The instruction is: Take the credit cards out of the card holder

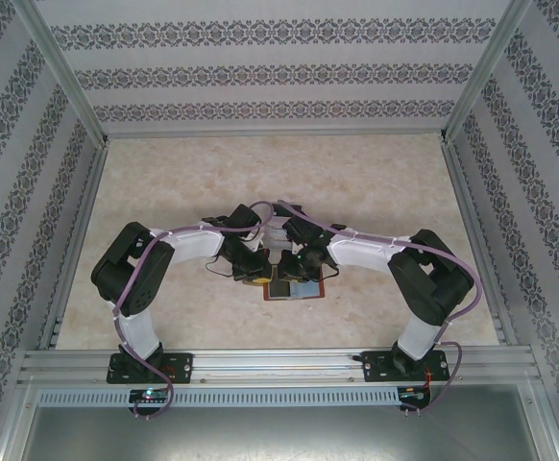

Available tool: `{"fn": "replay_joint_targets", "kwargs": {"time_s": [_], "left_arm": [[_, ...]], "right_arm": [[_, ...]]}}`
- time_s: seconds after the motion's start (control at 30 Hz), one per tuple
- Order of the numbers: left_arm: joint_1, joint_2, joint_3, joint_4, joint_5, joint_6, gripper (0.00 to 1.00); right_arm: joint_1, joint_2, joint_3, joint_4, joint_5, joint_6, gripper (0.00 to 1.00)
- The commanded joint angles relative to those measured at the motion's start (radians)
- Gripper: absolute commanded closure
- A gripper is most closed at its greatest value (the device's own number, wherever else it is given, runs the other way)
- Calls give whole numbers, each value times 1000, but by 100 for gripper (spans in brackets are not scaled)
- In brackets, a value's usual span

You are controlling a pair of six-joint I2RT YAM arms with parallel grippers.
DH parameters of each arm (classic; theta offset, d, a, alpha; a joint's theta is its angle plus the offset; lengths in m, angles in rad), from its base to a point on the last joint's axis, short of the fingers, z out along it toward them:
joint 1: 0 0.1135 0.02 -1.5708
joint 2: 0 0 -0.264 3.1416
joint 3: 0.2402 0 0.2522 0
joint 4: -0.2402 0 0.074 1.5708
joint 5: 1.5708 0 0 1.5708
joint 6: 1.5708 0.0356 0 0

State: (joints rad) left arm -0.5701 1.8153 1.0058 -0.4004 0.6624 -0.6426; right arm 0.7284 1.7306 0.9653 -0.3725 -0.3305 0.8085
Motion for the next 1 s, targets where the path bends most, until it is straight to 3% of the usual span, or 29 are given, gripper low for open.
{"fn": "replay_joint_targets", "kwargs": {"time_s": [0.0, 0.3, 0.97], "left_arm": [[-12, 9, 1, -46, -40, 26, 100], [-11, 9, 3, -58, -47, 31, 100], [-11, -14, 14, -85, -61, 35, 100]], "right_arm": [[-10, 15, -14, -46, 47, -16, 76], [-10, -12, -14, -75, 75, -24, 71], [-8, -48, 3, -117, 103, -32, 69]]}}
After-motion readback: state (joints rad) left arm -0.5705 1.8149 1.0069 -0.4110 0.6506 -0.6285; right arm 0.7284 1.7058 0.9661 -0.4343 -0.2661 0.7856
